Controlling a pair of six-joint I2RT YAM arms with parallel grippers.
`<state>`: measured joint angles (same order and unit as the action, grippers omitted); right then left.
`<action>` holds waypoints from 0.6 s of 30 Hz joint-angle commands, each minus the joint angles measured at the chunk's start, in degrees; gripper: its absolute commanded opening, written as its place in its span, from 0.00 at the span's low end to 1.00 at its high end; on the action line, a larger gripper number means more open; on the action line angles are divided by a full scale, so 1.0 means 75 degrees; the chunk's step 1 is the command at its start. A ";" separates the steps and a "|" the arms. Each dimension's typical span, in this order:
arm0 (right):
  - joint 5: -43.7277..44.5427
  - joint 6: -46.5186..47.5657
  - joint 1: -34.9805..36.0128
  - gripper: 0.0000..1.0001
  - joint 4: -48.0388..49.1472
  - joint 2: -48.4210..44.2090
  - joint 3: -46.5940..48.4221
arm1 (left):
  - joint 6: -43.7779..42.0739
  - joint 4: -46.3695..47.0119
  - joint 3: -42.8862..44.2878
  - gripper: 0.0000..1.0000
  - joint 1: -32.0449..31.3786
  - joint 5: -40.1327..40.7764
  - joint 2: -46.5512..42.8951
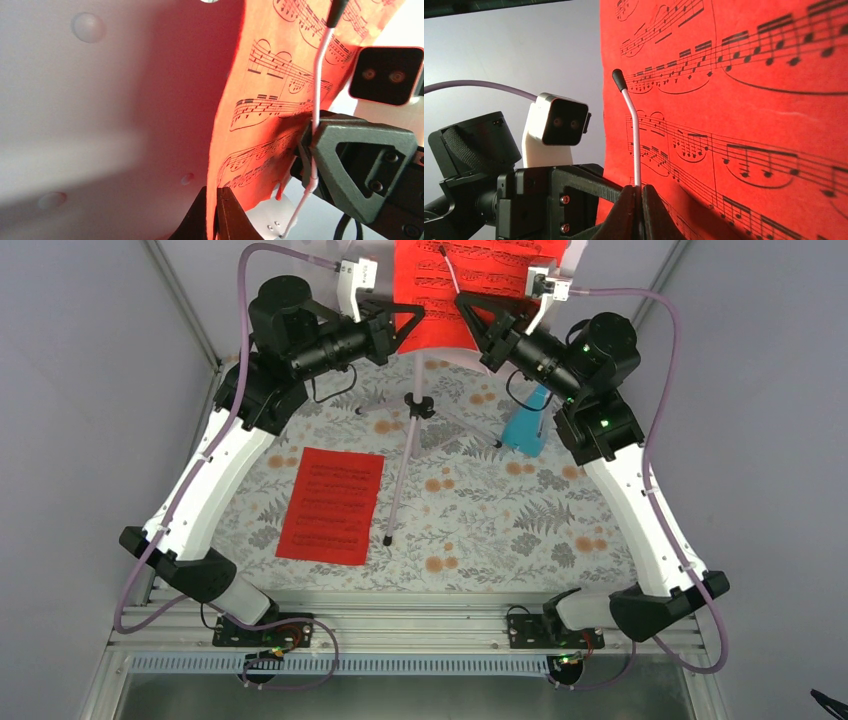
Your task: Pack up the instrument practice props
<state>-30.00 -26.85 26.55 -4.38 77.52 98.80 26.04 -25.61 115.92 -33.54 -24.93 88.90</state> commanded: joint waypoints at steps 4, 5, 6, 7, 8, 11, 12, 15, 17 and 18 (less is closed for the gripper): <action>-0.0299 0.0460 0.0042 0.03 0.0541 -0.0392 -0.0320 | 0.0153 -0.0152 -0.0069 0.02 0.0015 0.0400 -0.0427; -0.0255 0.0482 0.0040 0.03 0.0528 -0.0406 -0.0329 | 0.0132 -0.0219 -0.0085 0.02 0.0024 0.0496 -0.0536; -0.0209 0.0496 0.0040 0.03 0.0516 -0.0419 -0.0340 | 0.0114 -0.0299 -0.0122 0.02 0.0039 0.0629 -0.0664; -0.0172 0.0508 0.0045 0.03 0.0514 -0.0421 -0.0352 | 0.0100 -0.0355 -0.0205 0.02 0.0061 0.0809 -0.0811; -0.0137 0.0498 0.0040 0.03 0.0508 -0.0427 -0.0380 | 0.0100 -0.0387 -0.0334 0.02 0.0090 0.0953 -0.0996; -0.0038 0.0443 0.0040 0.03 0.0526 -0.0440 -0.0453 | 0.0106 -0.0461 -0.0912 0.02 0.0228 0.1322 -0.1606; 0.0032 0.0409 0.0035 0.03 0.0524 -0.0440 -0.0485 | 0.0107 -0.0527 -0.1112 0.02 0.0265 0.1411 -0.1828; 0.0127 0.0393 0.0045 0.03 0.0482 -0.0433 -0.0523 | 0.0140 -0.0772 -0.1761 0.02 0.0337 0.1654 -0.2489; 0.0174 0.0376 0.0045 0.03 0.0446 -0.0451 -0.0539 | 0.0204 -0.0859 -0.2293 0.02 0.0367 0.1791 -0.3010; 0.0205 0.0364 0.0040 0.03 0.0418 -0.0454 -0.0541 | 0.0260 -0.0904 -0.2574 0.02 0.0370 0.1859 -0.3278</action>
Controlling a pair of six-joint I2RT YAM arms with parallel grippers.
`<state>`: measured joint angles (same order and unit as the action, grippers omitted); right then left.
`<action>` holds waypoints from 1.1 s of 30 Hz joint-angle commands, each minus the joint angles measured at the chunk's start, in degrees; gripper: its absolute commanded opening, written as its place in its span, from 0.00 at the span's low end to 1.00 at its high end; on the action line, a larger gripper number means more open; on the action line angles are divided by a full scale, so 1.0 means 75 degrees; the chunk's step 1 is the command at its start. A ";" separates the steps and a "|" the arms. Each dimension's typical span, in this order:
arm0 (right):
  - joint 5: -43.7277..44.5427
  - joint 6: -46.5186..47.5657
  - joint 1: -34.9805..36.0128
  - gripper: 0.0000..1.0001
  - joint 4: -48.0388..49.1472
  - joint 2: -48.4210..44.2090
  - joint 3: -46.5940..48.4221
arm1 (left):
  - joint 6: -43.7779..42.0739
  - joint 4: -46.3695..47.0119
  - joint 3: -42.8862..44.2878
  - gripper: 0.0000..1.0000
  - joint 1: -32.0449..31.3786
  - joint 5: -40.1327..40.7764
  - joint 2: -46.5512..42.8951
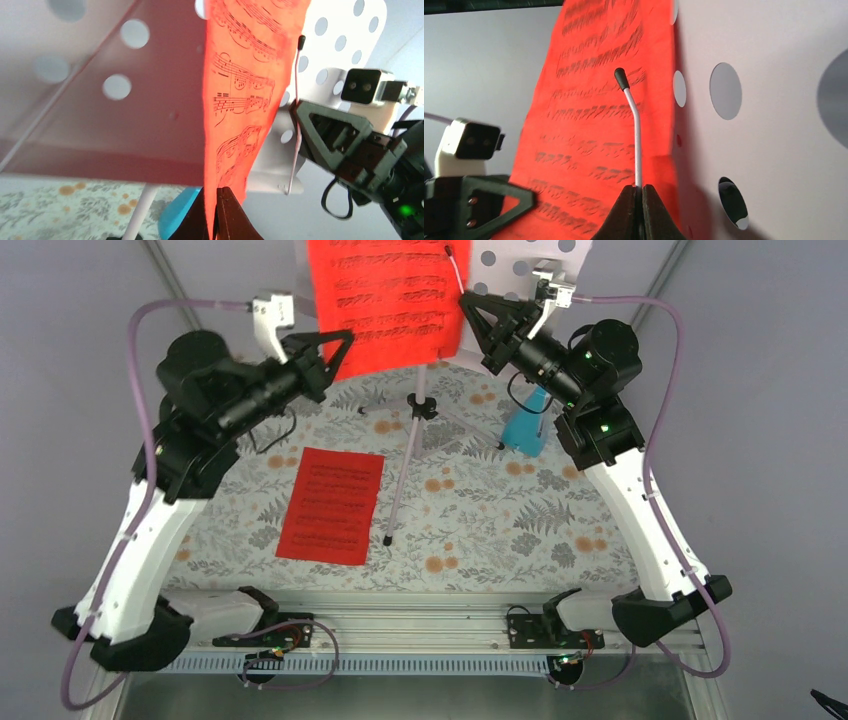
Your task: Pack up the instrument practice props
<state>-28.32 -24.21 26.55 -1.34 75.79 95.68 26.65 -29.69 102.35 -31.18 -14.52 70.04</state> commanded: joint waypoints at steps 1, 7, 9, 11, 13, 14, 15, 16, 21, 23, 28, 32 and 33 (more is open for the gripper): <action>0.0027 0.0000 0.0043 0.03 -0.0014 -0.0227 -0.0129 | 0.0255 -0.0407 -0.1095 0.02 0.0056 0.0541 -0.1156; 0.0306 -0.0036 0.0041 0.03 -0.0087 -0.0359 -0.0251 | 0.0809 -0.1184 -0.2994 0.02 0.0056 0.0799 -0.2931; 0.0449 -0.0024 0.0039 0.03 -0.0149 -0.0384 -0.0253 | 0.1074 -0.1412 -0.3606 0.02 0.0059 0.1066 -0.3661; 0.0561 -0.0004 0.0046 0.03 -0.0204 -0.0401 -0.0253 | 0.1389 -0.1678 -0.4136 0.02 0.0055 0.1245 -0.4308; 0.0628 -0.0027 0.0044 0.03 -0.0228 -0.0396 -0.0236 | 0.1747 -0.1966 -0.4795 0.02 0.0056 0.1328 -0.4902; 0.0644 -0.0030 0.0046 0.03 -0.0241 -0.0394 -0.0245 | 0.1935 -0.2011 -0.5171 0.02 0.0056 0.1348 -0.5217; 0.0671 -0.0039 0.0041 0.03 -0.0234 -0.0403 -0.0252 | 0.2117 -0.1996 -0.5528 0.02 0.0056 0.1350 -0.5504; 0.0679 -0.0052 0.0046 0.06 -0.0231 -0.0402 -0.0252 | 0.2294 -0.1961 -0.5918 0.02 0.0056 0.1327 -0.5758; 0.0721 -0.0037 0.0046 0.30 -0.0345 -0.0477 -0.0233 | 0.2639 -0.1816 -0.7207 0.02 0.0056 0.1193 -0.6360; 0.0686 -0.0004 0.0041 0.37 -0.0401 -0.0556 -0.0241 | 0.2628 -0.1701 -0.7619 0.02 0.0056 0.1212 -0.6383; 0.0573 0.0060 0.0041 0.59 -0.0615 -0.0739 -0.0202 | 0.2599 -0.1207 -0.8608 0.02 0.0056 0.1296 -0.6131; 0.0544 0.0120 0.0039 0.82 -0.0795 -0.0935 -0.0242 | 0.2647 -0.0667 -0.9229 0.02 0.0076 0.1363 -0.5860; 0.0546 0.0138 0.0041 0.86 -0.0820 -0.0995 -0.0256 | 0.2645 -0.0579 -0.9337 0.02 0.0087 0.1398 -0.5768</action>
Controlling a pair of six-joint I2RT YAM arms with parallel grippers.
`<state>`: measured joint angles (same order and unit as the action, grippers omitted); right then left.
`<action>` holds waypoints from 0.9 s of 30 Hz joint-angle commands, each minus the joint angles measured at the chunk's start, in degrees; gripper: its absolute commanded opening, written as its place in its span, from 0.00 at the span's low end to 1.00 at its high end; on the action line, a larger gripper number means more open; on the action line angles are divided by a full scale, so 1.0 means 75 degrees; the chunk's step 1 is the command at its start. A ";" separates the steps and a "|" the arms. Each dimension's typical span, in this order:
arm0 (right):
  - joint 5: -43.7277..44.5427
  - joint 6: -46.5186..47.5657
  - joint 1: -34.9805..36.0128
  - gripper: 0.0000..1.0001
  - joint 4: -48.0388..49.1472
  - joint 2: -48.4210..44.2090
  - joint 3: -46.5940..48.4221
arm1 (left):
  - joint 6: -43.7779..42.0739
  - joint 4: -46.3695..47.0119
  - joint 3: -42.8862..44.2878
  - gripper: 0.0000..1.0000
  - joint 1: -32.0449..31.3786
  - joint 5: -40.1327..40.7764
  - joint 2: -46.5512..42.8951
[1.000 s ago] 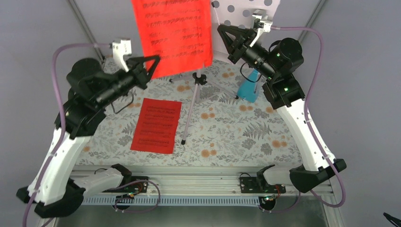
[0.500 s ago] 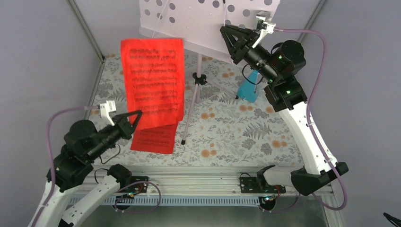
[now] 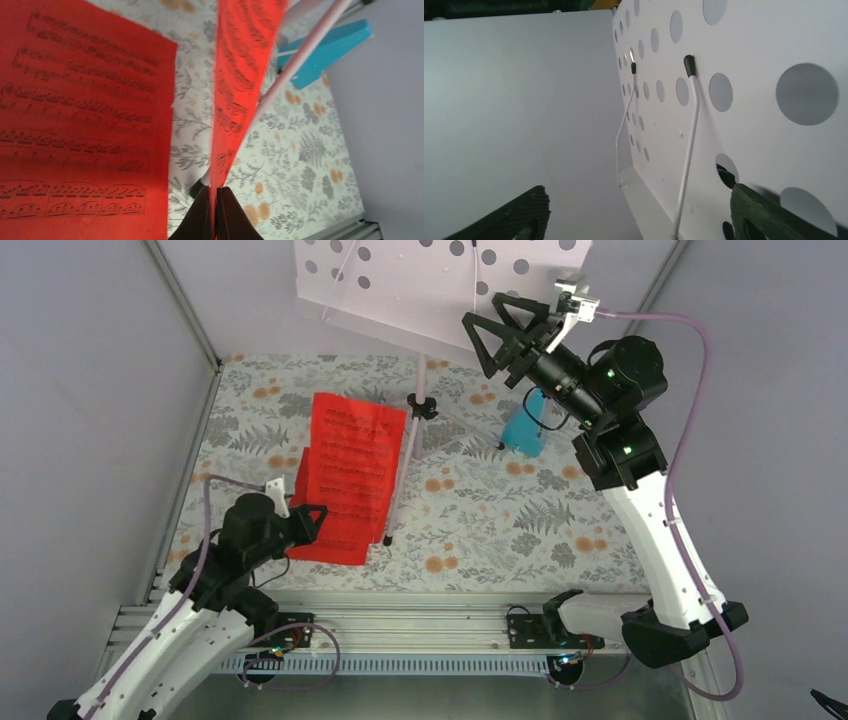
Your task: Pack up the instrument practice props
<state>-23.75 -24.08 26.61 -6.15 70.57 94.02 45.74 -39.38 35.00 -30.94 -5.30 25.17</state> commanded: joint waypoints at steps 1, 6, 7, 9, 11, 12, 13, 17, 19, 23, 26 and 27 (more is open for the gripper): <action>-0.0065 0.0139 0.0033 0.90 -0.0204 -0.0360 -0.0064 | 0.0097 0.0789 -0.0469 0.02 0.0093 0.0203 0.0315; -0.0002 0.0280 0.0035 1.00 -0.0372 -0.0709 -0.0264 | -0.0006 0.0840 -0.0645 0.02 0.0545 0.0295 0.0797; 0.0035 0.0326 0.0035 1.00 -0.0419 -0.0783 -0.0300 | -0.0024 0.0817 -0.0628 0.02 0.0720 0.0318 0.0858; 0.0191 0.0408 0.0035 1.00 -0.0524 -0.0936 -0.0382 | -0.0054 0.0754 -0.0602 0.02 0.0977 0.0427 0.0927; 0.0308 0.0491 0.0035 1.00 -0.0610 -0.1105 -0.0485 | -0.0080 0.0657 -0.0598 0.02 0.1223 0.0596 0.0998; 0.0351 0.0526 0.0029 1.00 -0.0634 -0.1184 -0.0532 | -0.0086 0.0627 -0.0602 0.02 0.1339 0.0643 0.1047; 0.0415 0.0575 0.0037 1.00 -0.0668 -0.1256 -0.0585 | -0.0104 0.0606 -0.0621 0.02 0.1454 0.0658 0.1096; 0.0640 0.0736 0.0033 1.00 -0.0858 -0.1485 -0.0723 | -0.0115 0.0472 -0.0614 0.02 0.1802 0.0825 0.1236; 0.0774 0.0830 0.0038 1.00 -0.0986 -0.1611 -0.0773 | -0.0149 0.0368 -0.0581 0.02 0.1881 0.1039 0.1234; 0.1110 0.0957 0.0031 1.00 -0.1156 -0.1912 -0.1181 | -0.0067 0.0325 -0.0621 0.02 0.1952 0.1209 0.1274; 0.1382 0.1032 0.0038 1.00 -0.1241 -0.2208 -0.1635 | 0.0038 0.0252 -0.0610 0.02 0.1969 0.1354 0.1369; 0.1507 0.1045 0.0038 1.00 -0.1289 -0.2309 -0.1753 | 0.0058 0.0231 -0.0605 0.02 0.1972 0.1403 0.1395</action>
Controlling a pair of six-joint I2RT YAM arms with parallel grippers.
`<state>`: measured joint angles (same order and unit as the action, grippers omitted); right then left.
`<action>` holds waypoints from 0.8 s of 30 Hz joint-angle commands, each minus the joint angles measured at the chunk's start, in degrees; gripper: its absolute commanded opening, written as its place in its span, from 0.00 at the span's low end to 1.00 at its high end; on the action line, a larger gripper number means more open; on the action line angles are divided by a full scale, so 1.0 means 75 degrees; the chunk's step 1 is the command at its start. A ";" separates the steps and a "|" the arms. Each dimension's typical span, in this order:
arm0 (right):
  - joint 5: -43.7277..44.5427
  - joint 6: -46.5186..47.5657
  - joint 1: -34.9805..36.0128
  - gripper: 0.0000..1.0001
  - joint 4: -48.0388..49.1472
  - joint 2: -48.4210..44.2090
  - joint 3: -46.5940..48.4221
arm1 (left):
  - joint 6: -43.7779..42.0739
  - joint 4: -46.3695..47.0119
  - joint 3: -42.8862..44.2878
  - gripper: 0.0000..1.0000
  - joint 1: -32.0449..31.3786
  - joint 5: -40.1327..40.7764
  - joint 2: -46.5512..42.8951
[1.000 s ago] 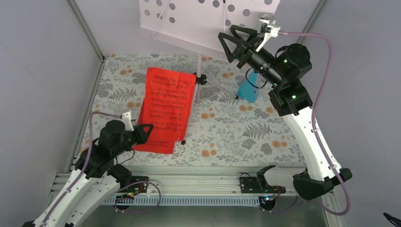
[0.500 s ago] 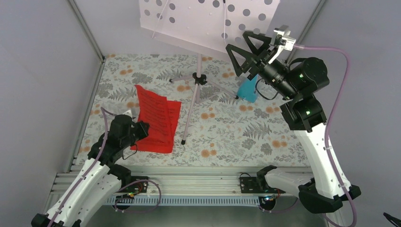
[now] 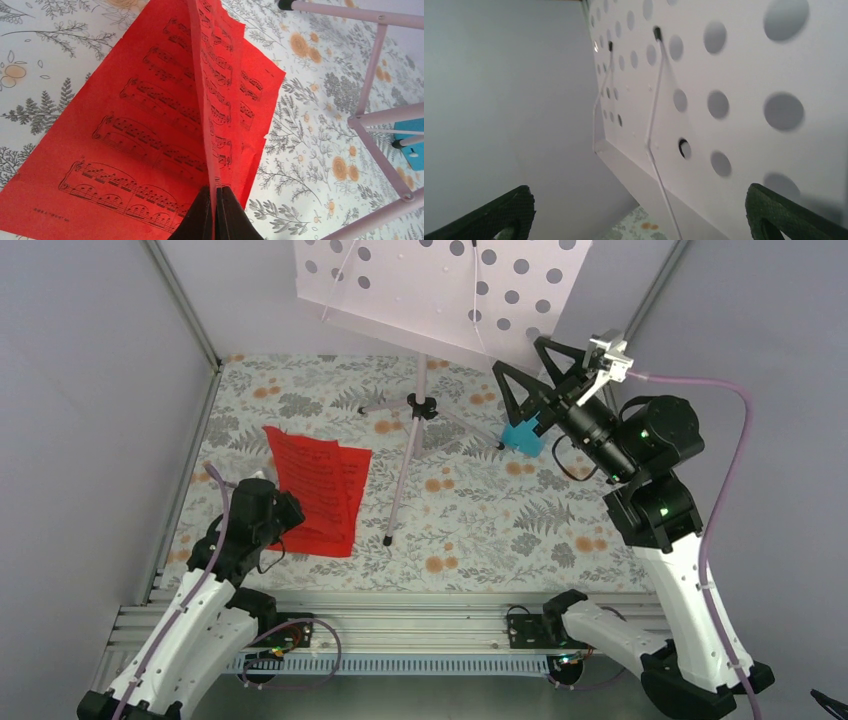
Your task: Pack up the instrument practice props
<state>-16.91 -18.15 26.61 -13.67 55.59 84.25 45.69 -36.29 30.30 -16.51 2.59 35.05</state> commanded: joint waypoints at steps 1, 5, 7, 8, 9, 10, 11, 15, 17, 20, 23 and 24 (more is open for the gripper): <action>0.0687 0.0270 0.0036 1.00 -0.0335 -0.0403 -0.0570 | 0.0085 -0.0200 0.0041 0.02 0.0047 0.0407 0.0094; 0.0949 0.0290 0.0034 1.00 -0.0499 -0.0752 -0.0896 | 0.0201 -0.0297 0.0109 0.05 0.0065 0.0705 0.0059; 0.1054 0.0311 0.0033 1.00 -0.0555 -0.0897 -0.0975 | 0.0254 -0.0423 0.0218 0.23 0.0067 0.0912 -0.0009; 0.1110 0.0327 0.0028 1.00 -0.0591 -0.0958 -0.0998 | 0.0267 -0.0483 0.0303 0.31 0.0066 0.1006 -0.0078; 0.1160 0.0339 0.0034 1.00 -0.0635 -0.1016 -0.1024 | 0.0271 -0.0541 0.0383 0.36 0.0058 0.1113 -0.0154; 0.1209 0.0360 0.0037 1.00 -0.0664 -0.1081 -0.1036 | 0.0262 -0.0612 0.0507 0.42 0.0060 0.1221 -0.0247; 0.1262 0.0393 0.0030 1.00 -0.0707 -0.1123 -0.1043 | 0.0245 -0.0700 0.0637 0.50 0.0059 0.1361 -0.0346; 0.1489 0.0542 0.0030 1.00 -0.0848 -0.1258 -0.0993 | 0.0057 -0.1239 0.1365 0.78 0.0059 0.2064 -0.0587; 0.1573 0.0605 0.0032 1.00 -0.0902 -0.1346 -0.1009 | -0.0185 -0.1362 0.1780 0.95 0.0063 0.2322 -0.0703; 0.1663 0.0679 0.0033 1.00 -0.0989 -0.1498 -0.1067 | -0.0625 -0.1266 0.2204 1.00 0.0058 0.2492 -0.0995; 0.1740 0.0708 0.0033 1.00 -0.1075 -0.1684 -0.1225 | -0.1340 -0.0804 0.2443 1.00 0.0058 0.2053 -0.1230; 0.1758 0.0709 0.0036 1.00 -0.1082 -0.1786 -0.1329 | -0.1609 -0.0554 0.2471 1.00 0.0057 0.1684 -0.1244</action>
<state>-5.98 -14.41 26.59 -20.25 44.27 76.49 41.85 -44.56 46.78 -16.23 18.15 27.05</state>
